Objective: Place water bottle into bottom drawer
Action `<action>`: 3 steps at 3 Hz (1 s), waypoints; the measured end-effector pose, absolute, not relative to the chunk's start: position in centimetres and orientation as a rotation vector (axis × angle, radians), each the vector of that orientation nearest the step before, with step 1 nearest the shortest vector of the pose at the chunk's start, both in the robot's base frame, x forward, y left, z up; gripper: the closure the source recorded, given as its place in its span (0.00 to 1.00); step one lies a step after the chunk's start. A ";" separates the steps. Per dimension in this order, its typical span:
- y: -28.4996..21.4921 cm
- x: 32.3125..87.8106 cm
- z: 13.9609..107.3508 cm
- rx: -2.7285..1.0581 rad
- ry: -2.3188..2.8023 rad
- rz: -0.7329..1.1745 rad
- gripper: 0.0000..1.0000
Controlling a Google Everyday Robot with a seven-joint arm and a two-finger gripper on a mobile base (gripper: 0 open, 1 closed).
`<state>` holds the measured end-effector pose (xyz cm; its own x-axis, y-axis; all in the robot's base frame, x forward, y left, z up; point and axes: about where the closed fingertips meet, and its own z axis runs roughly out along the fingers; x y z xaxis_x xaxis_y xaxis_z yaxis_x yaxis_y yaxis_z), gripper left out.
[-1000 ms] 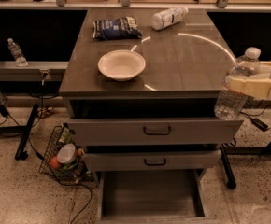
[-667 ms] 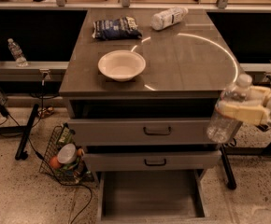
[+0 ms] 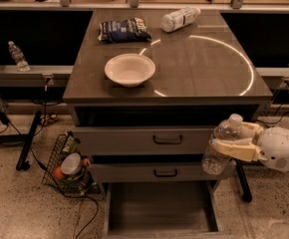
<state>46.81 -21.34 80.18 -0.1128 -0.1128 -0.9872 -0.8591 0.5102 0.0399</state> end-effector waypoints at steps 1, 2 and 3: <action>-21.3 46.8 80.2 -0.860 1.573 0.790 1.00; -21.0 46.1 77.4 -0.848 1.545 0.783 1.00; -21.5 45.4 72.3 -0.846 1.513 0.743 1.00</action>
Offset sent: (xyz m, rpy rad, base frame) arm -0.0240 0.0073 -0.0935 0.0579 -0.0845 -0.0346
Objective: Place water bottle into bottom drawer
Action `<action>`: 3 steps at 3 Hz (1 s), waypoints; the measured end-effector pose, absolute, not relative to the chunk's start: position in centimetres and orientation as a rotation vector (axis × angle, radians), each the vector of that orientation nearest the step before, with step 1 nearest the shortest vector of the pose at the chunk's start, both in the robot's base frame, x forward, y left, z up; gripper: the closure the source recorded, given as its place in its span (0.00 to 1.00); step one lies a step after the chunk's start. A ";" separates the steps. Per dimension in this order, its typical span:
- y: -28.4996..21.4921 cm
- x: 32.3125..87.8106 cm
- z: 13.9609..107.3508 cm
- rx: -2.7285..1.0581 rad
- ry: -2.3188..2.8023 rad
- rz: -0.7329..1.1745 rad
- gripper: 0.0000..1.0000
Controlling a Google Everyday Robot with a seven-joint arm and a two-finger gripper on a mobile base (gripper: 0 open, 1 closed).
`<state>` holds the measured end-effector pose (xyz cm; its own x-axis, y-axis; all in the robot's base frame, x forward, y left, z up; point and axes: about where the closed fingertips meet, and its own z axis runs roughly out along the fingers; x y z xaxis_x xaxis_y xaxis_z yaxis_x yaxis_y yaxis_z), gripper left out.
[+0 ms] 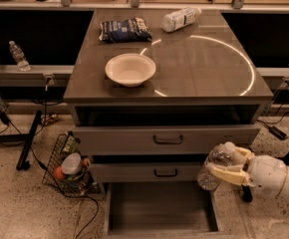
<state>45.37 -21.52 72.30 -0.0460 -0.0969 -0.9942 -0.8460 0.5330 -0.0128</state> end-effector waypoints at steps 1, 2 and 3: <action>-23.3 45.9 65.2 -0.898 1.477 0.686 1.00; -24.8 47.2 60.1 -0.936 1.468 0.653 1.00; -25.7 47.5 52.8 -0.922 1.519 0.648 1.00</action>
Offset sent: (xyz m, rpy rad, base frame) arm 0.0307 -0.0561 -0.1780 -0.1192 -0.1144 0.0107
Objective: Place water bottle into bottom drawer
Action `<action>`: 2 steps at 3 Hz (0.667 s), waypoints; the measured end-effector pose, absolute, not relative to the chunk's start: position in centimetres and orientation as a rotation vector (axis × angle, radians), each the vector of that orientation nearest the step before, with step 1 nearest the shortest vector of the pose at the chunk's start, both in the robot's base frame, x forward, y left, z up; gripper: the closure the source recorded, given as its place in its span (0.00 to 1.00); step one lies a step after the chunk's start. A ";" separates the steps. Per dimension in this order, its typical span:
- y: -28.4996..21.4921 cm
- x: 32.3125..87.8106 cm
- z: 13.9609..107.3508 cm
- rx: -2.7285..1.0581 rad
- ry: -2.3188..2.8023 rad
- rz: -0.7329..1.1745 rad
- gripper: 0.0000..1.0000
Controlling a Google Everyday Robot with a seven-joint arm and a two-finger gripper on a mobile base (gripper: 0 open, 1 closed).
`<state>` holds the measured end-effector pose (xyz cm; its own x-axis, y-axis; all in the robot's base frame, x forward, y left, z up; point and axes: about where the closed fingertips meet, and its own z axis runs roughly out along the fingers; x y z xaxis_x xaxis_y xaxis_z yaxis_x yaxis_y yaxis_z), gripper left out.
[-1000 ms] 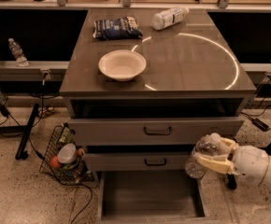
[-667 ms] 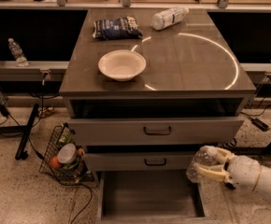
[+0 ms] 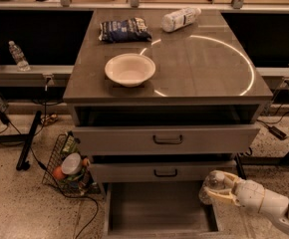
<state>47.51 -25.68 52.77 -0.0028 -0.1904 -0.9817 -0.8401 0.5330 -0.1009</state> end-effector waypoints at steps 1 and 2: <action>-25.7 47.5 52.8 -0.922 1.519 0.648 1.00; -25.4 47.9 49.8 -0.921 1.539 0.646 1.00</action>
Offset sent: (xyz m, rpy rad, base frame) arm 0.0127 0.0043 -0.1186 -0.0372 0.0594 -0.0344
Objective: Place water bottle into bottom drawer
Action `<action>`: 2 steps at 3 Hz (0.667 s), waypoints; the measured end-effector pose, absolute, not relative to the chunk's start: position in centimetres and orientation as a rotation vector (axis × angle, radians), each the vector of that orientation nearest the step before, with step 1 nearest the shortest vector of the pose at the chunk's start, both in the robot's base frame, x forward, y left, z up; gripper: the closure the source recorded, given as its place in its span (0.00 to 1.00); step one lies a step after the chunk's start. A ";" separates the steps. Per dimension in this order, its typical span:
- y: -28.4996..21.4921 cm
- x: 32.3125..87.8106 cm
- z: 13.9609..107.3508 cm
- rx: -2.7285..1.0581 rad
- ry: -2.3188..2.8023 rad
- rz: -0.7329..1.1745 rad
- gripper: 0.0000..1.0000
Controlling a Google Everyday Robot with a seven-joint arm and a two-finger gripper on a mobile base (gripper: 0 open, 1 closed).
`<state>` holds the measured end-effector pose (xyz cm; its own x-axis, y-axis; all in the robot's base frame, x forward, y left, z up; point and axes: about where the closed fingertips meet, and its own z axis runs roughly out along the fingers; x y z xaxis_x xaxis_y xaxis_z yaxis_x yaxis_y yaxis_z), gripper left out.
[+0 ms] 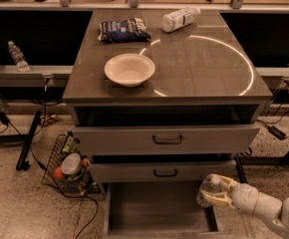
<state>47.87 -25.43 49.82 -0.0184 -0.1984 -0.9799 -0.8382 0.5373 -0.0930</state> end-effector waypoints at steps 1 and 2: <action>-26.2 48.4 42.5 -0.909 1.576 0.619 1.00; -27.3 49.0 38.9 -0.906 1.569 0.585 1.00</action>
Offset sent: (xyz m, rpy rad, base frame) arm 0.0157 -0.0388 -0.1536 -0.0524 -0.0297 -0.0832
